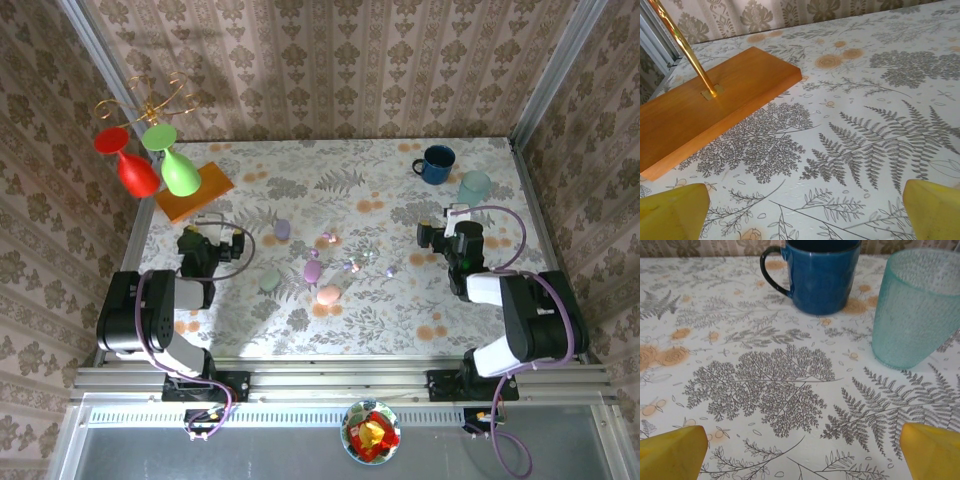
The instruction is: Insert wireless bluetooth earbuds into charging case
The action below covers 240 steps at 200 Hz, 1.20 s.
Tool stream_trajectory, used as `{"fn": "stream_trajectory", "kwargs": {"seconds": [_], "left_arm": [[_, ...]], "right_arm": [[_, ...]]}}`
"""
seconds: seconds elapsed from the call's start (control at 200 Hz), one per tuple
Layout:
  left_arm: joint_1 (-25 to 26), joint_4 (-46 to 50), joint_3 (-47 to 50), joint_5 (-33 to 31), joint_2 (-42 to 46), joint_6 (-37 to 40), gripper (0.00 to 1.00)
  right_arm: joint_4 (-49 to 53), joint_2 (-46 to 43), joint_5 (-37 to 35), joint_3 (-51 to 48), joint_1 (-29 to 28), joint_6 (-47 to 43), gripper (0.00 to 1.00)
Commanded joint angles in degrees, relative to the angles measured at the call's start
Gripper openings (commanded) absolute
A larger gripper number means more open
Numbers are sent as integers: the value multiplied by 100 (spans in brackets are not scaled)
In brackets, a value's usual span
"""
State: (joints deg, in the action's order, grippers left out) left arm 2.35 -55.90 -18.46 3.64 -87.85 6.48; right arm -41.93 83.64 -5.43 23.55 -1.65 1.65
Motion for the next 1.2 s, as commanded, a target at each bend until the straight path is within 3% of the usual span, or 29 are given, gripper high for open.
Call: {"fn": "stream_trajectory", "kwargs": {"seconds": [0.0,0.235,0.41,0.53,0.78,1.095,1.195], "left_arm": [[62,-439,241,216,323,204,100],[626,1494,-251,518,1306,987,100],[1289,2801,-787,302,1654,1387,100],[1771,3674,-1242,152,1757,1236,100],[2826,4877,-1925,-112,2028,-164,100],[4093,6044,-2265,-1738,1860,-2353,100],[4250,6408,-2404,-1834,1642,-2994,100]], "right_arm": [[599,-775,135,199,-37,-61,100],[1979,-2079,314,315,-114,123,100],[3120,-2907,670,494,-219,861,100],[3459,-3336,931,411,-394,1483,100],[3767,-4154,1138,-22,-1420,1810,100],[4171,-4459,1369,-331,-3008,1164,100],[4170,-4278,1505,-302,-3186,1140,100]]}}
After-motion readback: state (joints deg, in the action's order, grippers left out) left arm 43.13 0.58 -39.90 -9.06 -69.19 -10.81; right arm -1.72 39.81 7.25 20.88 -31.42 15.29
